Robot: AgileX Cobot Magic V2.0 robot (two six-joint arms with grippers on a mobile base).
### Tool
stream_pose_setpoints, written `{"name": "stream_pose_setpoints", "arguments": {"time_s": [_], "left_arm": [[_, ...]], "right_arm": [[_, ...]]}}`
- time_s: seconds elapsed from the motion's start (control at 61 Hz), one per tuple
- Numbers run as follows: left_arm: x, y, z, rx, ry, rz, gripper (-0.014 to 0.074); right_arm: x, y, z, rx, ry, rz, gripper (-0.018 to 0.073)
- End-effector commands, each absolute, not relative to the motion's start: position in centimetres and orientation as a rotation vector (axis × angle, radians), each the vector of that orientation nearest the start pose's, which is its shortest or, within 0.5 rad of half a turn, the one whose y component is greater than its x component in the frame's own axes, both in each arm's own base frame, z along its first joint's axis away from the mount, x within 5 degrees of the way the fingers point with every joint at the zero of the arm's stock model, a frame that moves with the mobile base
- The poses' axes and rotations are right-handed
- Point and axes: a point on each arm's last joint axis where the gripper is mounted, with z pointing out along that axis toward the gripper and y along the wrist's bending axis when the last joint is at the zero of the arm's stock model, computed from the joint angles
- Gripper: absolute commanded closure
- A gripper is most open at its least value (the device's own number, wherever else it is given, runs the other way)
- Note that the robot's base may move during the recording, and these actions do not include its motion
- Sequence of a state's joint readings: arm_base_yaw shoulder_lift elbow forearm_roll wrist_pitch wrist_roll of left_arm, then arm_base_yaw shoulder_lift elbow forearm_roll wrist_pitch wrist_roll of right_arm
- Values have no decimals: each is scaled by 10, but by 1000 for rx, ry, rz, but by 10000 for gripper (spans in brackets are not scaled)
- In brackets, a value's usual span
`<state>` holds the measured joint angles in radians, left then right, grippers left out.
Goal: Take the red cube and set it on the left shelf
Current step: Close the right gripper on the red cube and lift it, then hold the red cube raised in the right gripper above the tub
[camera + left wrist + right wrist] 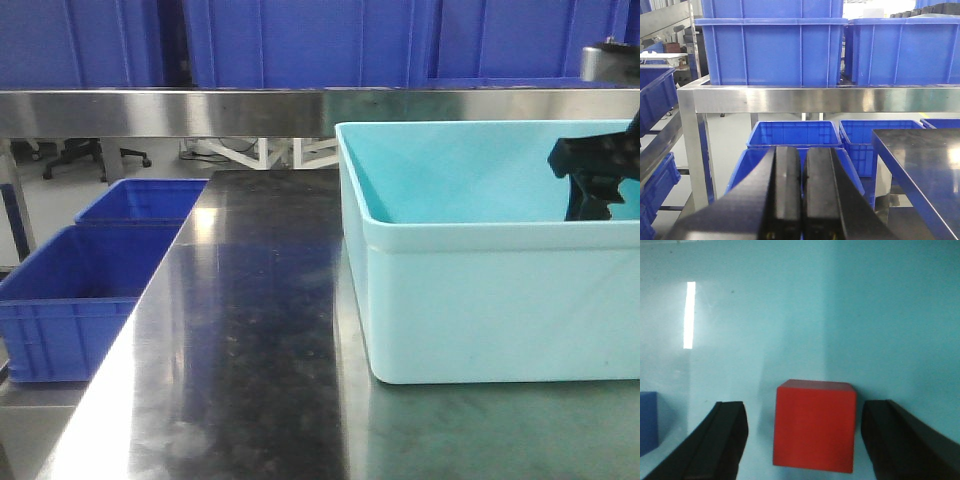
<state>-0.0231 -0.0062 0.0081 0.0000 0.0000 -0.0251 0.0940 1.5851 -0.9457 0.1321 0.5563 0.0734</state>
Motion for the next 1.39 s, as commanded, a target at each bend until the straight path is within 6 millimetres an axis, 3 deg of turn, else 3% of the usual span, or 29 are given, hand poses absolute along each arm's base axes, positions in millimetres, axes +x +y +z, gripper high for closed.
{"name": "stream_pose_setpoints", "arguments": {"time_s": [0.0, 0.098, 0.279, 0.459, 0.574, 0.77, 0.918, 1.082, 1.377], "left_arm": [[55, -1, 211, -3, 1409, -38, 495], [55, -1, 211, -3, 1409, -38, 495], [55, -1, 211, -3, 1409, -38, 495], [55, -1, 211, -3, 1409, -38, 495], [55, -1, 211, -3, 1409, -38, 495], [55, -1, 211, -3, 1409, -38, 495], [55, -1, 211, -3, 1409, -38, 495], [55, -1, 211, -3, 1409, -38, 495], [55, -1, 211, -3, 1409, -38, 495]], "right_arm": [[313, 33, 233, 92, 2570, 177, 30], [315, 33, 236, 91, 2555, 178, 165], [320, 34, 255, 85, 2507, 186, 521], [317, 35, 296, 70, 2396, 201, 504], [305, 33, 331, 62, 2281, 211, 503], [267, 30, 384, 51, 2082, 226, 503], [231, 26, 410, 43, 1962, 234, 503], [189, 22, 422, 41, 1840, 239, 503], [140, 18, 405, 51, 1745, 259, 503]]}}
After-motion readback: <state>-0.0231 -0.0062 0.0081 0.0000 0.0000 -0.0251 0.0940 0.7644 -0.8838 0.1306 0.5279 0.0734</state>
